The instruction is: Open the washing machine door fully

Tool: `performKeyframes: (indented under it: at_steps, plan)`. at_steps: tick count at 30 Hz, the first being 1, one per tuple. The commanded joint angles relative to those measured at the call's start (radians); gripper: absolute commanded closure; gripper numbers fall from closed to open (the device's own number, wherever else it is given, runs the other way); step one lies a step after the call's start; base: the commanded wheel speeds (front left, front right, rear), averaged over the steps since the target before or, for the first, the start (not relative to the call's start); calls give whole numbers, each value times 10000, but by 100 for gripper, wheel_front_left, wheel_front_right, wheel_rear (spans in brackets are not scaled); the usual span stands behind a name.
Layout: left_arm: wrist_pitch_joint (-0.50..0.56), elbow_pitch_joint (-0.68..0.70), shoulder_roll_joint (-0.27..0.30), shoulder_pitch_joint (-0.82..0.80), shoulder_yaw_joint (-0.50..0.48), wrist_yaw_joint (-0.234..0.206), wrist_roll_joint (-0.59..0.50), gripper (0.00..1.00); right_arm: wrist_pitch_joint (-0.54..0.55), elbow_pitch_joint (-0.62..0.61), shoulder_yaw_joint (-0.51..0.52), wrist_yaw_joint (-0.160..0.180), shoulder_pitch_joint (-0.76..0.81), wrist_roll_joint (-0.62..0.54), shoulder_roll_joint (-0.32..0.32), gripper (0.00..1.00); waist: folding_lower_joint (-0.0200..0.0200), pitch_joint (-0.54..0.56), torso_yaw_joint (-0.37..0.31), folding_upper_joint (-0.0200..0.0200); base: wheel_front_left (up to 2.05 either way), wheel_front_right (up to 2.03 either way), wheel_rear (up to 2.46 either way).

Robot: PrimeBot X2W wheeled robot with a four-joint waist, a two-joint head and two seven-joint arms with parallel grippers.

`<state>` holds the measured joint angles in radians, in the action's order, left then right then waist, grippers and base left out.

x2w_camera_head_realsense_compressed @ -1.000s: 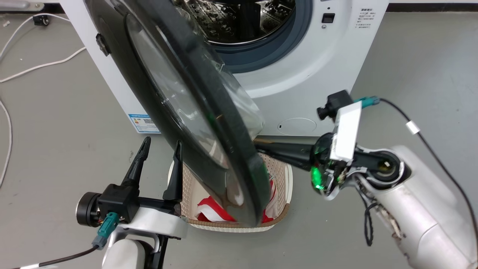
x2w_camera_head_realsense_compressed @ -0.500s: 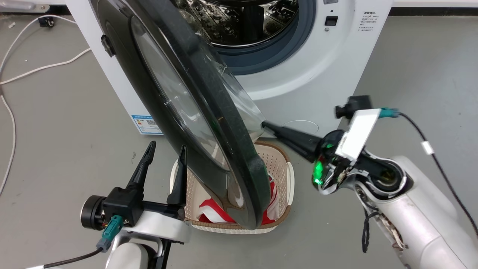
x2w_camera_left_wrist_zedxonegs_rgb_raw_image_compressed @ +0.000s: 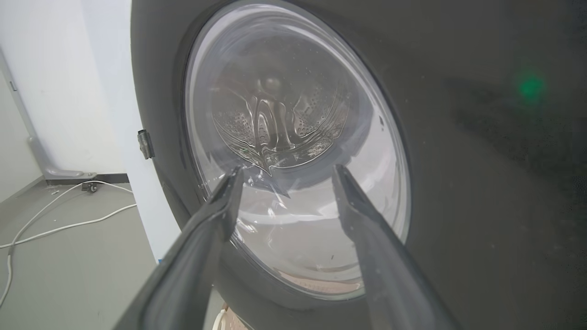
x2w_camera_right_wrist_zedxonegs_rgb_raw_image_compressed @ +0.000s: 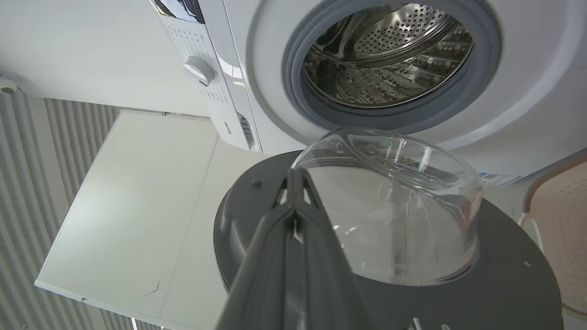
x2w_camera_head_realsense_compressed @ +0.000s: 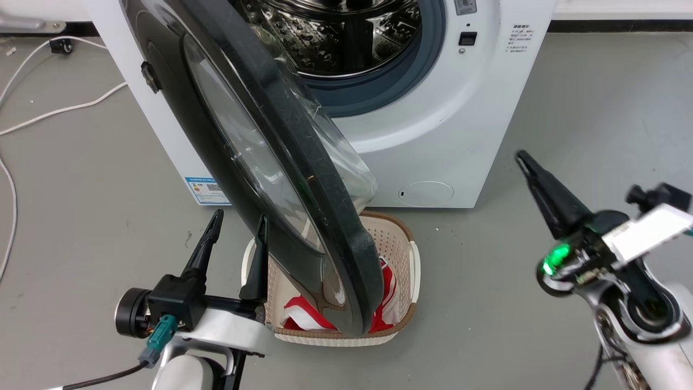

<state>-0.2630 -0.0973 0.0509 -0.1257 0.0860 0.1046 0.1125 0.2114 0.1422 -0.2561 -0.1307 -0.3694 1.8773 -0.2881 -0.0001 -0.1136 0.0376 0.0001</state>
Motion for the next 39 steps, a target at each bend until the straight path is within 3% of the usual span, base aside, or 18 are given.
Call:
performKeyframes:
  at_steps: [1,7,8,9,10,11,19,26,27,32,39]
  plan:
    - [-25,-1,-11,132,-42,-48,-27,0,-242,-277,205,0,477,-192,-120,100,1,21,-21,-1,0,0,0]
    - [-25,-61,-10,201,-85,-93,-21,0,-1515,-797,754,0,1875,-1028,-126,100,1,178,-79,-1,0,0,0]
    - [-25,-60,-10,208,-87,-89,-4,0,-1711,-752,730,0,2057,-1256,-148,84,1,210,-90,-1,0,0,0]
    - [-25,-62,-11,207,-85,-113,10,0,-1871,-719,673,0,2204,-1429,-136,62,1,235,-97,-1,0,0,0]
    - [-25,-67,-11,212,-89,-124,23,0,-1990,-742,615,0,2302,-1546,-60,48,1,254,-108,-1,0,0,0]
    - [-25,-77,-10,241,-91,-145,25,0,-2112,-751,570,0,2404,-1665,6,0,1,294,-122,-1,0,0,0]
    - [-25,-115,-10,369,-145,-192,27,0,-3375,-391,232,0,2927,-3030,284,0,1,475,-140,-1,0,0,0]
    - [-25,-86,-10,435,-189,-253,61,0,-4598,591,393,0,2860,-5816,453,0,1,500,-202,-1,0,0,0]
    - [-25,-86,-10,435,-189,-253,61,0,-4598,591,393,0,2860,-5816,453,0,1,500,-202,-1,0,0,0]
    - [-25,-65,-10,488,-248,-298,115,0,-4763,749,1755,0,2753,-8876,1083,0,1,503,-273,-1,0,0,0]
    - [-24,-60,-10,473,-294,-284,71,0,-4759,-597,3139,1,3077,-13866,2018,0,1,470,-306,-1,0,0,0]
